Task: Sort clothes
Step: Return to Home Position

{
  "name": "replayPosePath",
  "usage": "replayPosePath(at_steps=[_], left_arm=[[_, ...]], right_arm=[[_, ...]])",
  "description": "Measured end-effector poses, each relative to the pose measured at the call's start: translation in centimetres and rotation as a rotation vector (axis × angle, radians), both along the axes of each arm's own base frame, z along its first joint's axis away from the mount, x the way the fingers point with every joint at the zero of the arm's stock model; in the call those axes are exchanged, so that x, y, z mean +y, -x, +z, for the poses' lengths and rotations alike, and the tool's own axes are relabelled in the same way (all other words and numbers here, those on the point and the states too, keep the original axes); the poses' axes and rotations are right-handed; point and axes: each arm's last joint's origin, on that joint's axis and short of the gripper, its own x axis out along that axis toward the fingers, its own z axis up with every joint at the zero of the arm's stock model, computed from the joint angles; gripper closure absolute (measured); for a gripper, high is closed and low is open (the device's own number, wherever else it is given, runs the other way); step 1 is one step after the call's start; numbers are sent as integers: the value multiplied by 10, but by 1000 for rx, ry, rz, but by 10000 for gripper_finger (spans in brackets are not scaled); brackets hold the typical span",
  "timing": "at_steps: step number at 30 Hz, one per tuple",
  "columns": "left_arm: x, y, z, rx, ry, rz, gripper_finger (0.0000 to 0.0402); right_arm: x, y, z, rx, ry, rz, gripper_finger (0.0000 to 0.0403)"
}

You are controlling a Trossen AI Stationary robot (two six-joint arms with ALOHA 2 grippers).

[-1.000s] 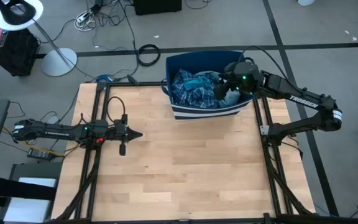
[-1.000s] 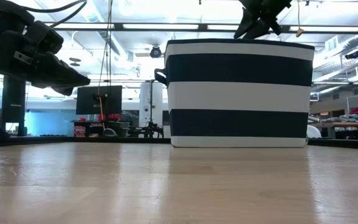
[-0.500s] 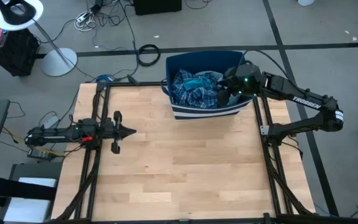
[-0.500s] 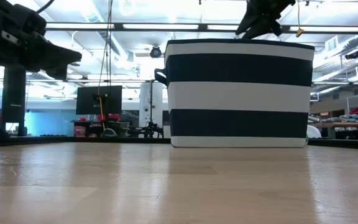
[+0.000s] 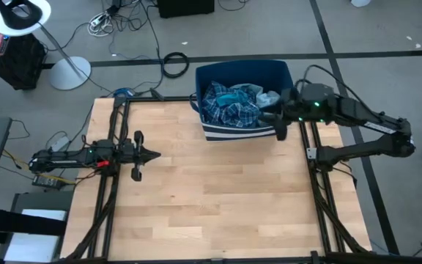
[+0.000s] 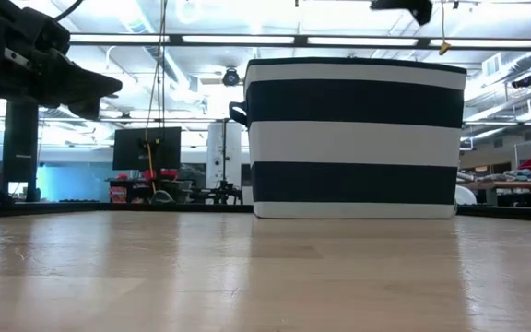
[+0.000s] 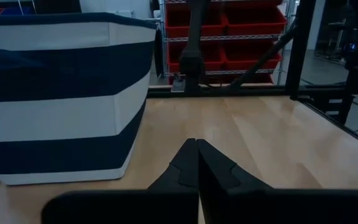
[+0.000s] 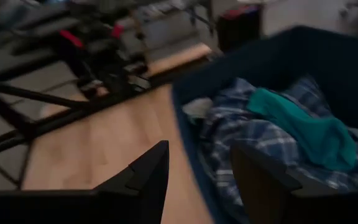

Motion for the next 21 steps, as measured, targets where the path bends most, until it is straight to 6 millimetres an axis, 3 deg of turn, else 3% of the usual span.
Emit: replayPosePath(at_steps=[7,14,21], left_arm=[[0,0,0,1,3,0,401],[0,0,0,1,4,1,401],[0,0,0,2,18,1,401]], right_arm=[[24,23,-29,-103,13,119,229],[43,33,-85,-203,2,239,230],[51,47,-143,-274,16,206,230]])
